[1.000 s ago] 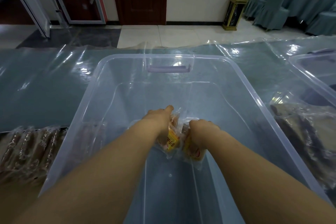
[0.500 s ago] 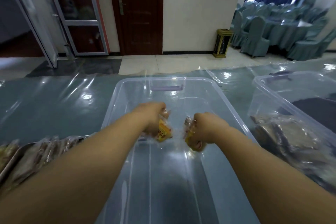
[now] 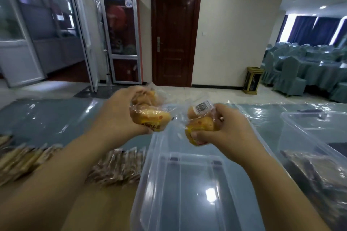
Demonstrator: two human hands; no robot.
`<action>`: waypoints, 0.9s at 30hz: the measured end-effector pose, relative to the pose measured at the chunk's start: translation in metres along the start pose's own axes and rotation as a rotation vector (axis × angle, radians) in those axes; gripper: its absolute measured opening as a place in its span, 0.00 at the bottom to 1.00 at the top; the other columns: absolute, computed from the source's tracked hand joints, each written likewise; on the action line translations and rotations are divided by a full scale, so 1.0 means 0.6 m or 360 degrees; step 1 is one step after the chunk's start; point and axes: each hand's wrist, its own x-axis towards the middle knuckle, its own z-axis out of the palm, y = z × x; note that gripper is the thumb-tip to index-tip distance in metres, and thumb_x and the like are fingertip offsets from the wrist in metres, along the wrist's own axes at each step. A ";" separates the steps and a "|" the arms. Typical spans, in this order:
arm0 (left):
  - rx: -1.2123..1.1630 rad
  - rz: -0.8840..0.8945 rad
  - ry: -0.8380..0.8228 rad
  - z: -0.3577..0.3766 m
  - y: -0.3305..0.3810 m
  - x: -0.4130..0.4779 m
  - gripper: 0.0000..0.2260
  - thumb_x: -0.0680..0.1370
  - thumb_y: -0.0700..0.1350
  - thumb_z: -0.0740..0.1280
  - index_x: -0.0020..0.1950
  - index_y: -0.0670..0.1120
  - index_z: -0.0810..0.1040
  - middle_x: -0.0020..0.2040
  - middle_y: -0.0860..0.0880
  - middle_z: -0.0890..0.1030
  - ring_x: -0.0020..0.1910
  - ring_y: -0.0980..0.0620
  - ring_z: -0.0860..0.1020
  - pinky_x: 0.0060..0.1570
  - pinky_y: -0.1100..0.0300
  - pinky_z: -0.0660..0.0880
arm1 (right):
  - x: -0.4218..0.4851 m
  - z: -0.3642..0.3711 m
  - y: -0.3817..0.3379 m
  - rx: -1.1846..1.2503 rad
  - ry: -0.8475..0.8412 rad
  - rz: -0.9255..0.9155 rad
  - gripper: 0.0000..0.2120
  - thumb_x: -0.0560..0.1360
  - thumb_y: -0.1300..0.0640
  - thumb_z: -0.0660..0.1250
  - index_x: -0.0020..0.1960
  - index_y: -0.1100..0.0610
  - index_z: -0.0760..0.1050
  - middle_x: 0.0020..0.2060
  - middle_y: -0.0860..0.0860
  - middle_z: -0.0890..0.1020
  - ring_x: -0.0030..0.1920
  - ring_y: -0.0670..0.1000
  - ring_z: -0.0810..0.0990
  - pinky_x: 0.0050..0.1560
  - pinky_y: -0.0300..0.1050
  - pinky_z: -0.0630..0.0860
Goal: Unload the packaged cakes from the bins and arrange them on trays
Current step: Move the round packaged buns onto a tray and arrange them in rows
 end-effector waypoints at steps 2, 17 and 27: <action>-0.0014 -0.0001 0.0137 -0.042 -0.020 -0.042 0.38 0.53 0.50 0.82 0.58 0.63 0.70 0.56 0.56 0.75 0.53 0.56 0.76 0.51 0.55 0.75 | -0.029 0.022 -0.041 0.0097 -0.0009 -0.0098 0.27 0.58 0.45 0.78 0.54 0.41 0.71 0.50 0.42 0.77 0.46 0.41 0.78 0.39 0.33 0.76; -0.0214 -0.0341 0.0282 -0.337 -0.313 -0.427 0.37 0.53 0.55 0.80 0.57 0.71 0.68 0.55 0.67 0.72 0.53 0.63 0.75 0.50 0.58 0.77 | -0.250 0.418 -0.313 0.0383 -0.0230 -0.0139 0.19 0.57 0.47 0.80 0.42 0.48 0.76 0.38 0.42 0.81 0.39 0.39 0.78 0.35 0.31 0.73; -0.0088 -0.0684 0.0343 -0.483 -0.520 -0.569 0.35 0.53 0.51 0.82 0.55 0.68 0.71 0.53 0.59 0.74 0.49 0.64 0.76 0.44 0.64 0.74 | -0.268 0.657 -0.423 0.0431 -0.0575 -0.0019 0.20 0.57 0.47 0.79 0.43 0.51 0.75 0.40 0.47 0.81 0.41 0.46 0.79 0.40 0.47 0.80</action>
